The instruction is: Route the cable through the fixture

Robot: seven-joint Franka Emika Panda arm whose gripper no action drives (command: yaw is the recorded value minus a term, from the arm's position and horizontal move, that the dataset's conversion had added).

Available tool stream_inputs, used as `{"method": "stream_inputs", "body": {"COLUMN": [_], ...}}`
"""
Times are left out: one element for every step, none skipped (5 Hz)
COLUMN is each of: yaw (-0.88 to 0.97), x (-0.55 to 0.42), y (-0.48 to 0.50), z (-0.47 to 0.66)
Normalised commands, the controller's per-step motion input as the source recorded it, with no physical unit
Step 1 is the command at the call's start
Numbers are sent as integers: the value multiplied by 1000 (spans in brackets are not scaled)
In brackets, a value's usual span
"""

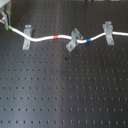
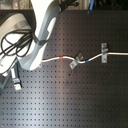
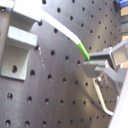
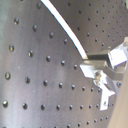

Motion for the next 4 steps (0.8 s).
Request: {"method": "stream_inputs", "body": {"yaw": [-214, -66, -506, -814], "x": [496, 268, 199, 139], "y": [-343, -132, -420, -208], "z": [-614, -486, -49, -1]}}
